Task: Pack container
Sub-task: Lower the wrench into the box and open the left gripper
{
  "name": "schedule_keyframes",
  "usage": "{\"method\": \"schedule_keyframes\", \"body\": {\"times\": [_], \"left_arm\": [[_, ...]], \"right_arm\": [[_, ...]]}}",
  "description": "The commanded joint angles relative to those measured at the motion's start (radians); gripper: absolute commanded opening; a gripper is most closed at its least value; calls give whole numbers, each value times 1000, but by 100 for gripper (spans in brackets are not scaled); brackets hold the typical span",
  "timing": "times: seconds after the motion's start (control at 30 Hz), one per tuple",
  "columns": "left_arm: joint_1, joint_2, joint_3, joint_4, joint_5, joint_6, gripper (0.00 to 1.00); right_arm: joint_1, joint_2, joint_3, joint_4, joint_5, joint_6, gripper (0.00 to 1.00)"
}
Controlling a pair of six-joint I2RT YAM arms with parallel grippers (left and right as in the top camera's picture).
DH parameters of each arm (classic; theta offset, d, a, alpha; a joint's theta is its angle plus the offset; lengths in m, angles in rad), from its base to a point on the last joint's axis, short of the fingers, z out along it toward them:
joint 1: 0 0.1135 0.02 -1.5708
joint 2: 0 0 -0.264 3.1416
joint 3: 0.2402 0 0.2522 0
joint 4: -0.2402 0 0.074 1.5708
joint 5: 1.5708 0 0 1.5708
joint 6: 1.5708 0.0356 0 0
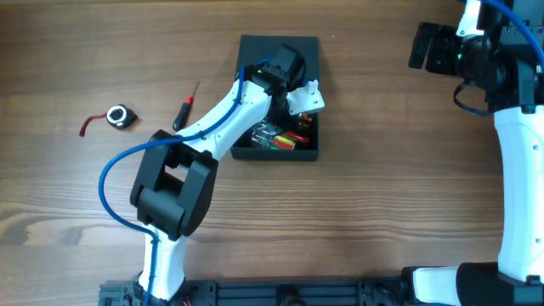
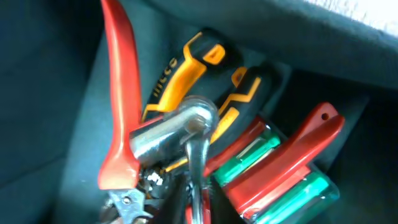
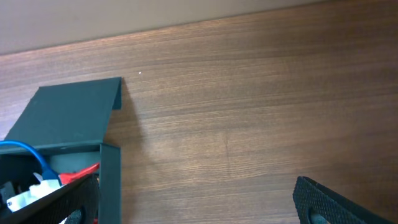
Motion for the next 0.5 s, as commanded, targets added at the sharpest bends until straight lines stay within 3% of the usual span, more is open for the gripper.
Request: {"method": "schedule_keyframes", "body": {"times": [0.0, 0.17, 0.47], "left_arm": [[6, 3, 16, -3, 37, -71, 29], [6, 3, 15, -17, 37, -86, 53], [5, -78, 33, -24, -11, -87, 63]], "right_arm": [[-3, 3, -5, 1, 17, -6, 100], [-3, 3, -5, -2, 17, -6, 100], [-3, 3, -5, -2, 18, -7, 100]]}}
